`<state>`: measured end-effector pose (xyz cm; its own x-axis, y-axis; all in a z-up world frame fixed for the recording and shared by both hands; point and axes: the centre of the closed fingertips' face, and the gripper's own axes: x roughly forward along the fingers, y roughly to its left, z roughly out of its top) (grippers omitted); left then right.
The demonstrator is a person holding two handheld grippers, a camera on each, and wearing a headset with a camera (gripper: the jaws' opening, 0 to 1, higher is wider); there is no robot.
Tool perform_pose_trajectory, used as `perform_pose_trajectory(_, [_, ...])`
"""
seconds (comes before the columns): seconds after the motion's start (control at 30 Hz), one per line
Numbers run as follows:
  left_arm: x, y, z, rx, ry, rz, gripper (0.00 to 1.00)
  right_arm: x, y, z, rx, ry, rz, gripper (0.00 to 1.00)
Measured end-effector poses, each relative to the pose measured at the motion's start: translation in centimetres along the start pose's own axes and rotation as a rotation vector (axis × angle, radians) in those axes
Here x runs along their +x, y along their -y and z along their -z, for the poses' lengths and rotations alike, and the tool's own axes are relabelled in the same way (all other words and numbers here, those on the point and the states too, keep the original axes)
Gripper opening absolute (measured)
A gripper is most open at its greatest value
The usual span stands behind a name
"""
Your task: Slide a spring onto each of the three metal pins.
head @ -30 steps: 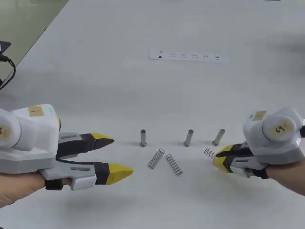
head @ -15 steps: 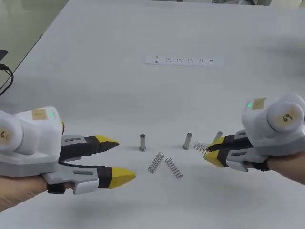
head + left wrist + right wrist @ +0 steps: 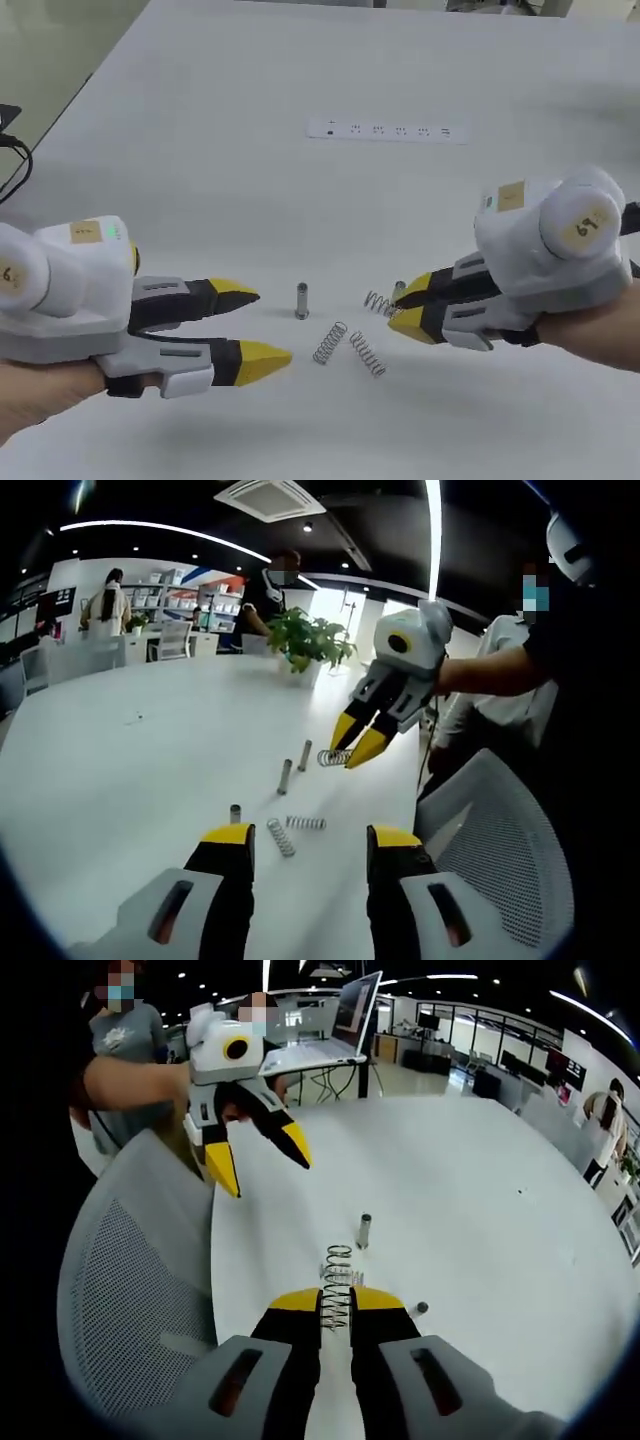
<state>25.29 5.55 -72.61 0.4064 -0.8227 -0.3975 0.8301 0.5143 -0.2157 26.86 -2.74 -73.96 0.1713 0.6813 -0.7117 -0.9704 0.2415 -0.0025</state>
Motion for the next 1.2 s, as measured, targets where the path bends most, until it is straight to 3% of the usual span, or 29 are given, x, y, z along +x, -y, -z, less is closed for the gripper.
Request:
perform_pose_trajectory(0.2, [0.4,0.5,-0.6,0.027,0.024,0.034,0.31,0.6,-1.1,-1.5,-0.050,0.016,-0.049,0.08])
perform_pose_trajectory(0.43, [0.2,0.9,-1.7,0.014,0.078,0.066,0.28,1.1,-2.5,-2.8,-0.110,0.043,-0.110,0.08])
perform_pose_trajectory(0.7, [0.3,1.4,-2.7,0.035,0.114,0.102,0.21,1.1,-3.2,-4.2,-0.155,0.078,-0.150,0.08])
perform_pose_trajectory(1.2, [0.7,2.5,-3.1,0.077,0.099,0.156,0.16,1.3,-4.5,-5.2,-0.289,0.069,-0.195,0.08])
